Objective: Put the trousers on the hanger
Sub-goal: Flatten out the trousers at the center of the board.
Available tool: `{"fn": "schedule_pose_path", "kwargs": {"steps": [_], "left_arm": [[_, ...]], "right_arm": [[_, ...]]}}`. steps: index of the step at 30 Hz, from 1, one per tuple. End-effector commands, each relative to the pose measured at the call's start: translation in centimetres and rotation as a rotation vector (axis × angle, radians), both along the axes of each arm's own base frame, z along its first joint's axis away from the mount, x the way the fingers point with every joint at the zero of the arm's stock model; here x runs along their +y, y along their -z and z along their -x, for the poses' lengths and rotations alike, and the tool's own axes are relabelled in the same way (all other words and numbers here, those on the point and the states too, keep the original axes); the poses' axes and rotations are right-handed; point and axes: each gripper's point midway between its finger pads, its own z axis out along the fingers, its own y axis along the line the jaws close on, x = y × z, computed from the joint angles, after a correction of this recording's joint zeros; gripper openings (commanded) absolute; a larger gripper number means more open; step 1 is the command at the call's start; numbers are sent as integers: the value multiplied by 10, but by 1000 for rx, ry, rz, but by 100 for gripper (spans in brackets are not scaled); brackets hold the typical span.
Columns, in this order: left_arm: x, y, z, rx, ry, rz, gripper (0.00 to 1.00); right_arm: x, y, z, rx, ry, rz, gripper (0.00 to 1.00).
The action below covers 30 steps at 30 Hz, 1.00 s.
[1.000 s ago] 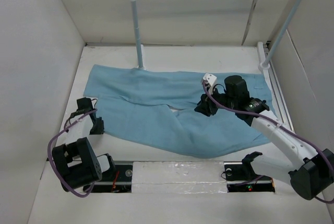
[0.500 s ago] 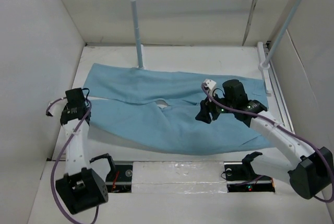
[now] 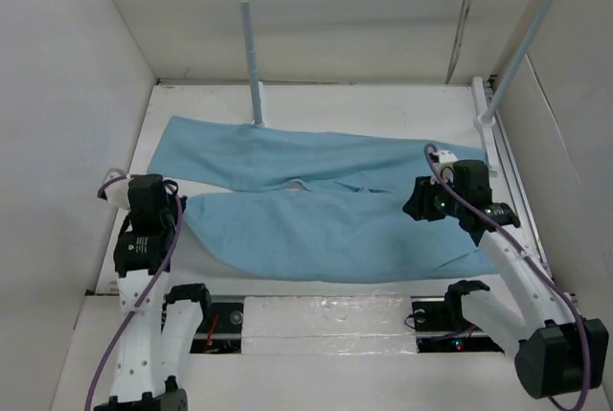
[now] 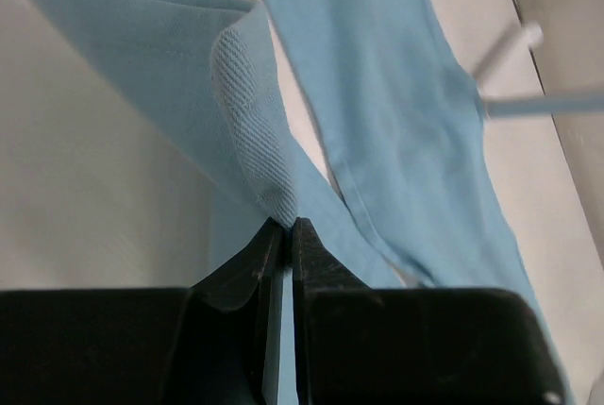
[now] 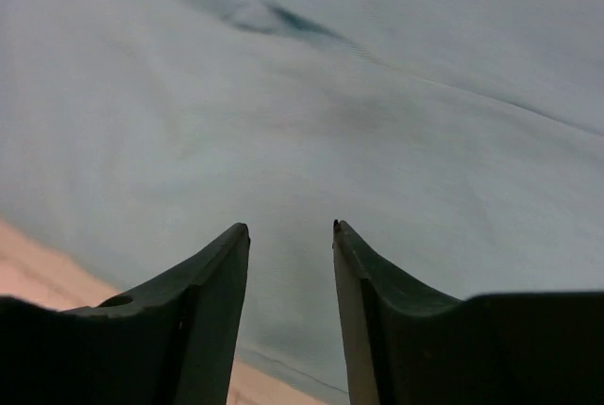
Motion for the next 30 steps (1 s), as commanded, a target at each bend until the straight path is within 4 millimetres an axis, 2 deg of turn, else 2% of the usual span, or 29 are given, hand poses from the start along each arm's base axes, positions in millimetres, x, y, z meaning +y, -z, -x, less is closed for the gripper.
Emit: {"fn": "schedule_pose_path", "kwargs": {"steps": [1,3,4,5,7,8,9,10,11,13,14,16,17,18,19,20,21,22,24,25,27,28,30], "left_arm": [[-46,-14,-15,-77,267,-7,0],[-62,-17,-14,-89,375,-34,0],[-76,-17,-10,-91,445,-32,0],[-80,-15,-7,-83,476,-38,0],[-85,-10,1,-54,530,-61,0],[-101,-17,4,-81,626,-72,0],[-102,-19,5,-88,633,-69,0],[-101,-24,6,-99,629,-76,0],[-106,-34,9,-119,655,-88,0],[-108,-50,11,-151,670,-111,0],[-111,-62,14,-175,690,-116,0],[-114,-67,16,-187,708,-121,0],[-115,-70,16,-201,712,-121,0],[-118,-69,16,-201,729,-119,0],[-122,-65,16,-194,749,-118,0],[-122,-62,15,-189,750,-118,0],[-123,-60,15,-180,755,-116,0],[-125,-58,16,-171,768,-117,0],[-122,-56,18,-155,758,-128,0],[-123,-58,19,-159,762,-128,0],[-120,-68,20,-174,755,-146,0],[-118,-72,20,-176,746,-153,0],[-110,-84,21,-183,718,-186,0]], "right_arm": [[-63,7,-20,9,346,39,45],[-92,6,-31,0,468,68,47],[-114,13,-35,23,552,118,52],[-140,5,-42,9,641,150,62],[-172,5,-47,29,735,200,68],[-210,6,-55,55,820,223,72],[-210,6,-55,55,821,223,72],[-221,16,-57,89,827,235,73],[-242,12,-59,88,866,237,75],[-253,19,-64,116,836,217,76],[-263,30,-65,148,835,197,78],[-263,36,-72,162,768,161,78],[-263,48,-72,200,738,167,79],[-263,51,-77,190,720,165,80],[-258,63,-81,201,664,125,80],[-258,64,-81,201,663,124,80],[-253,78,-84,227,631,91,80],[-238,83,-90,220,568,15,80],[-230,93,-93,234,526,-31,76],[-223,101,-91,250,509,-66,69],[-220,102,-93,227,505,-85,54],[-220,98,-95,217,517,-93,25],[-221,87,-100,164,528,-95,5]]}}
